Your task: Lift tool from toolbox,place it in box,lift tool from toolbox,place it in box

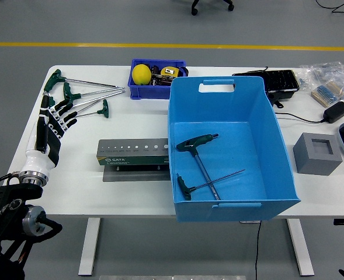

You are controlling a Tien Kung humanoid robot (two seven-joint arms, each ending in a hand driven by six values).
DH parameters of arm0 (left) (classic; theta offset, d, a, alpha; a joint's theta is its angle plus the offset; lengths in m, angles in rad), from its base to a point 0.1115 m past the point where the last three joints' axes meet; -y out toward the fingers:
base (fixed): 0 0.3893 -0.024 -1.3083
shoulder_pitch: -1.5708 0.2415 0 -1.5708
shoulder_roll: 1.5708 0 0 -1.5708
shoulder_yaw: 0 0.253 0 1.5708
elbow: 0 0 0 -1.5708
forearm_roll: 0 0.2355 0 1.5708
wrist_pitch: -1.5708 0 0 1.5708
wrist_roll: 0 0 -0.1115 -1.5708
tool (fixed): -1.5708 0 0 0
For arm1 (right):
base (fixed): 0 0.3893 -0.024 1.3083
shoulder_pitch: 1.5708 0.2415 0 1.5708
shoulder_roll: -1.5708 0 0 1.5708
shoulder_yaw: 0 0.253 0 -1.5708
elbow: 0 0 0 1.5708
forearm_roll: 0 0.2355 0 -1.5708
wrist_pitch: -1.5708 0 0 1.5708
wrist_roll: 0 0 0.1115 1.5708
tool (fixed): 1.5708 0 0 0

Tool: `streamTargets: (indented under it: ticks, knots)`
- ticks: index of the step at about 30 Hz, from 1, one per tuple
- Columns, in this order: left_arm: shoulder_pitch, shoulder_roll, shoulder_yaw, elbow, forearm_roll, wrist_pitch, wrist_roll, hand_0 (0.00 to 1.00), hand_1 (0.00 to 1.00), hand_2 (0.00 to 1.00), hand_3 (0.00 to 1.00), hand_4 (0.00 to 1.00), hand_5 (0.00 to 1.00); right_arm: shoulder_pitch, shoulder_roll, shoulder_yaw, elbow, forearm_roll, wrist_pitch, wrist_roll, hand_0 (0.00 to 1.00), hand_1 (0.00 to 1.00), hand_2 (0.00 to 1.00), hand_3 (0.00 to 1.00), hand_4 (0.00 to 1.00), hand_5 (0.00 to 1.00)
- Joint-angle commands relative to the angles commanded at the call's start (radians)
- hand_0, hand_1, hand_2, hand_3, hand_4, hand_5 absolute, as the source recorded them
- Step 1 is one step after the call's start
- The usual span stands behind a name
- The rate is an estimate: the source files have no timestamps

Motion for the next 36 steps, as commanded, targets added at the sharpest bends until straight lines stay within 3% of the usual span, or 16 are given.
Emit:
streamTargets:
  ticks: [36]
  knots:
    - [0.003,0.005,0.016,0.009,0.000,0.014,0.001,0.768,0.759,0.816,0.756,0.990,0.998,-0.003,0.001,-0.006,0.000,-0.003,0.002,-0.001,0.812,0.752,0.761,0.777,0.998,0.809]
